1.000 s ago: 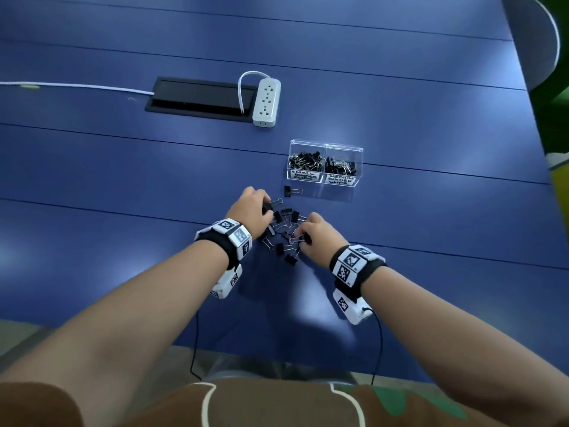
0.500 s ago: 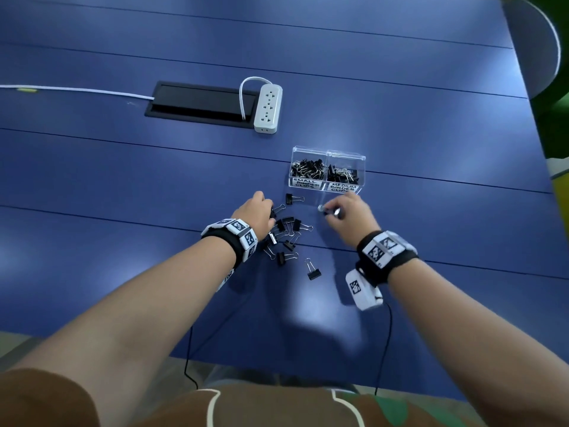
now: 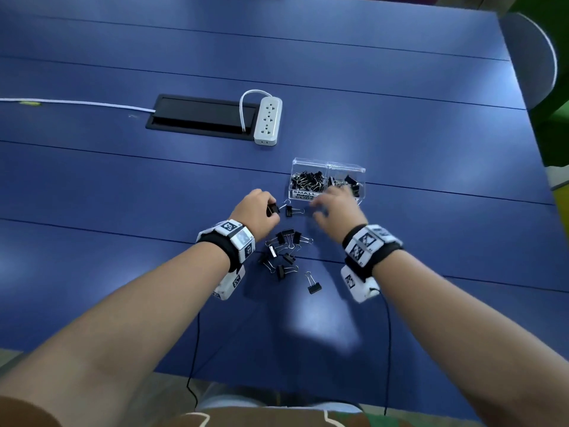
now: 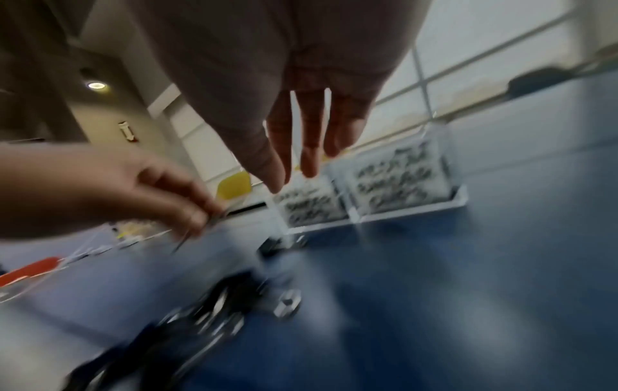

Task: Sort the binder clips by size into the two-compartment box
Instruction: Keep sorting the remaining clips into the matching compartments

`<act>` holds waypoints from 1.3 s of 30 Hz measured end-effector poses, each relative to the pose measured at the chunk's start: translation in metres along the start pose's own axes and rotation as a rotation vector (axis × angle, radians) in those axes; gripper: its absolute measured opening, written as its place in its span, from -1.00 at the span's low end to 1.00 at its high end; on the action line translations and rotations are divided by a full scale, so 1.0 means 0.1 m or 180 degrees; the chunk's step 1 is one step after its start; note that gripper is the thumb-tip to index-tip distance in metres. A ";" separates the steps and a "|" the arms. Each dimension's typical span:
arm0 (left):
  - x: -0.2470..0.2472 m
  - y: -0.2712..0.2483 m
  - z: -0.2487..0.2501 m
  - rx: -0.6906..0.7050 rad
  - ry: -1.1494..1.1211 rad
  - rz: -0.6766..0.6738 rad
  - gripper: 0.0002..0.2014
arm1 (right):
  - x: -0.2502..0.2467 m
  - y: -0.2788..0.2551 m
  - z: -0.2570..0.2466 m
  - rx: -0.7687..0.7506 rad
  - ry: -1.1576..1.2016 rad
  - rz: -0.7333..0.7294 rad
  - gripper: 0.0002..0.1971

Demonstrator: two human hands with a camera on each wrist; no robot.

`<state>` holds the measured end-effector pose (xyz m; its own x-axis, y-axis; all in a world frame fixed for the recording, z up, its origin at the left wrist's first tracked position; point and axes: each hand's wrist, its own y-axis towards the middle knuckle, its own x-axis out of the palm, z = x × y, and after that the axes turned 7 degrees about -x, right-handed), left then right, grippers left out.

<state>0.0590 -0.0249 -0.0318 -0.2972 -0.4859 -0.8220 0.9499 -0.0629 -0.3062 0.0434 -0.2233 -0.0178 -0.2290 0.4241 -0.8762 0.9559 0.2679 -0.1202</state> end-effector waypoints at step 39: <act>0.11 -0.31 -0.13 -0.0154 -0.0179 -0.0456 -0.86 | 0.11 -0.09 0.00 -0.0143 0.0573 -0.0252 -0.74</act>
<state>0.0254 -0.0170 -0.0372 -0.4220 -0.5231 -0.7404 0.8920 -0.0937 -0.4422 0.0324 -0.2211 -0.0267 -0.3363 0.5467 -0.7668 0.9253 0.3433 -0.1610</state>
